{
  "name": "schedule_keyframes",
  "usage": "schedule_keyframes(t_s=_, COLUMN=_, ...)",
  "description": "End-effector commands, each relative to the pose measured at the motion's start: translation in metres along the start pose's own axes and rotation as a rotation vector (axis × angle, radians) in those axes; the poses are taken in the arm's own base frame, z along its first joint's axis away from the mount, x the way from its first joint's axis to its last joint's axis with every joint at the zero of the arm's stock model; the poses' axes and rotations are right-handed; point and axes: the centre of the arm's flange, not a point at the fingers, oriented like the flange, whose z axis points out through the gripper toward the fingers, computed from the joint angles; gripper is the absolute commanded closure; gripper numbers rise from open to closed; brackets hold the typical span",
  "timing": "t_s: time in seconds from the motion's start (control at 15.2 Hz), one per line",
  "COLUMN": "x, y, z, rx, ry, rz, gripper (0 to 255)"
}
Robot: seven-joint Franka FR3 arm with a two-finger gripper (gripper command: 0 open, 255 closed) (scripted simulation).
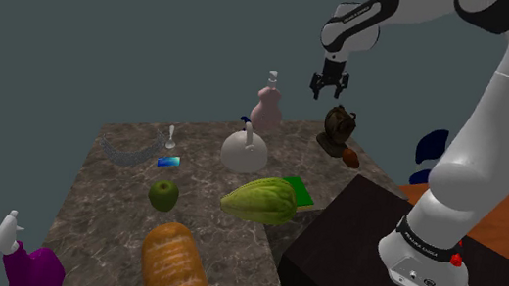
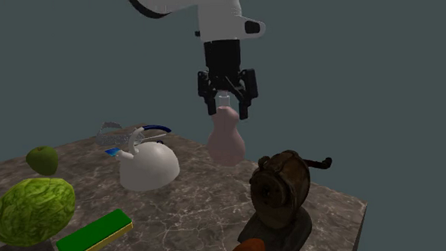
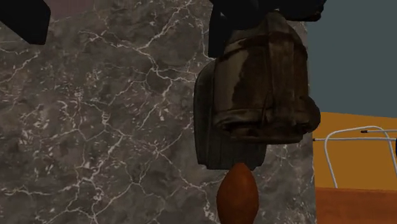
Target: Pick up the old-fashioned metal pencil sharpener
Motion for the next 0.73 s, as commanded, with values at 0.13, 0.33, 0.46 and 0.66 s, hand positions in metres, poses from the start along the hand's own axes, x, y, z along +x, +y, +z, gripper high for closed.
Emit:
schedule_keyframes(t_s=0.13, x=0.033, y=0.031, z=0.027, rx=-0.011, ry=0.001, rz=0.085, gripper=0)
schedule_keyframes(t_s=0.33, x=0.055, y=0.056, z=0.047, rx=-0.018, ry=0.001, rz=0.148, gripper=0)
schedule_keyframes(t_s=0.46, x=0.069, y=0.074, z=0.06, rx=-0.023, ry=0.002, rz=0.19, gripper=0)
schedule_keyframes(t_s=0.66, x=0.088, y=0.101, z=0.08, rx=-0.03, ry=0.002, rz=0.253, gripper=0)
